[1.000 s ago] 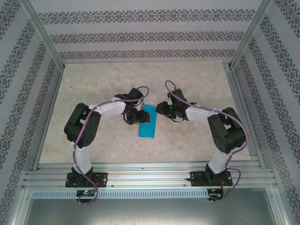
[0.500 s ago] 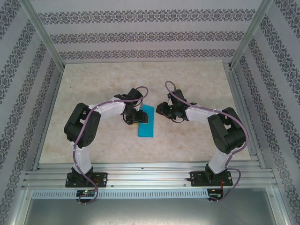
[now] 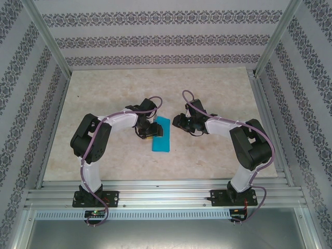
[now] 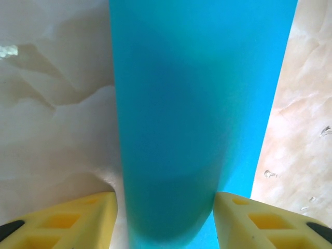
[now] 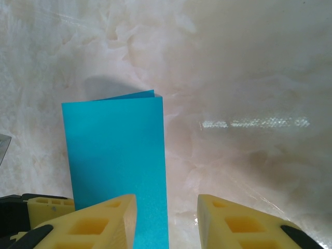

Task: Fold a paper plane with a square sheet of paper (fold left side to right side)
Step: First fold in half a square sheet of paper at the center of the table.

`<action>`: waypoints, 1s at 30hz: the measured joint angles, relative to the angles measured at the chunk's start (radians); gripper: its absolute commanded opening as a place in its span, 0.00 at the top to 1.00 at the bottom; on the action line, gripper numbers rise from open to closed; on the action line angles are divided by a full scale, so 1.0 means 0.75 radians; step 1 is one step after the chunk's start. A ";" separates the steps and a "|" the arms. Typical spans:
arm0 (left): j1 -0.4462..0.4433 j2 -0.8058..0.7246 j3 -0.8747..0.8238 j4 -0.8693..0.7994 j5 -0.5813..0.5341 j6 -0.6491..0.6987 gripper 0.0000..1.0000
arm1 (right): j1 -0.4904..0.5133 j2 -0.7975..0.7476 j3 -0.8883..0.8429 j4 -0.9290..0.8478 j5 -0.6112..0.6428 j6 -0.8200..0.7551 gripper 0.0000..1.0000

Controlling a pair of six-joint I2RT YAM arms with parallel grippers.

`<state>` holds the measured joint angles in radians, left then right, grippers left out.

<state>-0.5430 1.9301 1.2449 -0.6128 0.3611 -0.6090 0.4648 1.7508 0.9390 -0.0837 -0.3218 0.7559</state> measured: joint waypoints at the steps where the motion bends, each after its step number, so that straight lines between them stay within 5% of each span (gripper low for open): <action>1: 0.001 0.000 -0.002 0.004 0.002 -0.003 0.43 | 0.001 0.000 0.000 0.000 0.000 0.000 0.64; 30: 0.023 -0.004 -0.026 0.035 0.036 -0.035 0.46 | 0.018 0.000 -0.002 0.000 -0.001 0.000 0.64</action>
<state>-0.5255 1.9274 1.2255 -0.5865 0.3878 -0.6353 0.4782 1.7508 0.9375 -0.0837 -0.3222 0.7559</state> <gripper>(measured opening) 0.540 0.363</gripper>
